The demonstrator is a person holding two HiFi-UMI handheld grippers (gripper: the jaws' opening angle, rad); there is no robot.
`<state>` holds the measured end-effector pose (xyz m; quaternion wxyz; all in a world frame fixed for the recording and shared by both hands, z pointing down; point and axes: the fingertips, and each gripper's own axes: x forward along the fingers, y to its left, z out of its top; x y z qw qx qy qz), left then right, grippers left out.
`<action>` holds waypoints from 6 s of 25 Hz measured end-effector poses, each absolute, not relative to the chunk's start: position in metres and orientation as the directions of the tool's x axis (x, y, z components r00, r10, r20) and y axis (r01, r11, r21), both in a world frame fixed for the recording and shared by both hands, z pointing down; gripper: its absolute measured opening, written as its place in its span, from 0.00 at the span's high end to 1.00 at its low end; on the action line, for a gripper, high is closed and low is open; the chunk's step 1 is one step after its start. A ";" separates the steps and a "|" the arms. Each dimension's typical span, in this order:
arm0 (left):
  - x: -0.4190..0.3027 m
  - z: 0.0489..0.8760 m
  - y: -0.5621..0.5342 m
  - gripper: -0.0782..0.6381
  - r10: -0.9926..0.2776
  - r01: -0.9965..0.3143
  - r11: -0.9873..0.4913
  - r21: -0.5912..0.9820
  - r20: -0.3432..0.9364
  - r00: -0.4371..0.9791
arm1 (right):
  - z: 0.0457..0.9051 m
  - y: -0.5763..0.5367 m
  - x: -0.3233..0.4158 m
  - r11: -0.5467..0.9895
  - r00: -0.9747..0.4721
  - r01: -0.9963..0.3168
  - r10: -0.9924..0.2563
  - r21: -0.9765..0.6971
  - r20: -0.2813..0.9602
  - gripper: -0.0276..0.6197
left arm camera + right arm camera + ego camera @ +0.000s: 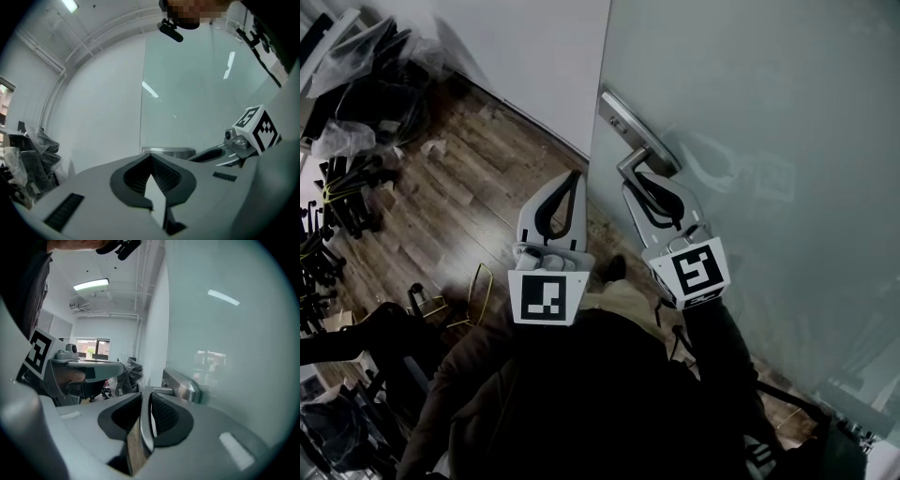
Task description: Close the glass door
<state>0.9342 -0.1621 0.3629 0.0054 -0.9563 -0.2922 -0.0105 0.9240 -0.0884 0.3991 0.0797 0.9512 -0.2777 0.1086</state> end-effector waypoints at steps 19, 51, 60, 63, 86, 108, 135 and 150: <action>0.773 0.346 -0.257 0.90 0.243 0.244 -0.969 -0.045 0.012 0.970 | 0.393 -0.184 0.831 -0.724 0.709 -0.688 -0.652 0.059 0.271 0.85; 0.466 0.316 -0.363 0.90 -0.179 -0.180 -0.983 -0.039 -0.025 0.984 | 0.374 -0.315 0.598 -0.447 0.442 -0.893 -0.856 0.045 0.267 0.85; 0.379 0.317 -0.363 0.90 -0.271 -0.272 -0.962 -0.026 -0.022 0.962 | 0.376 -0.344 0.513 -0.331 0.329 -0.943 -0.905 0.039 0.271 0.85; 0.360 0.308 -0.366 0.90 -0.269 -0.270 -0.963 -0.013 -0.042 0.962 | 0.374 -0.354 0.488 -0.294 0.294 -0.955 -0.914 0.045 0.281 0.85; 0.203 0.312 -0.326 0.90 -0.482 -0.482 -0.875 -0.030 -0.020 0.876 | 0.364 -0.362 0.329 -0.110 0.113 -0.994 -0.959 0.028 0.259 0.85; 0.058 0.310 -0.317 0.90 -0.575 -0.576 -0.817 -0.014 -0.040 0.817 | 0.372 -0.361 0.176 0.075 -0.069 -0.997 -0.962 0.013 0.264 0.85; -0.147 0.308 -0.203 0.90 -0.757 -0.758 -0.652 -0.018 -0.042 0.652 | 0.373 -0.279 -0.074 0.363 -0.344 -0.932 -0.900 0.022 0.268 0.85; -0.226 0.304 -0.171 0.90 -0.712 -0.713 -0.700 -0.036 -0.031 0.701 | 0.368 -0.225 -0.183 0.500 -0.476 -0.866 -0.839 0.026 0.264 0.85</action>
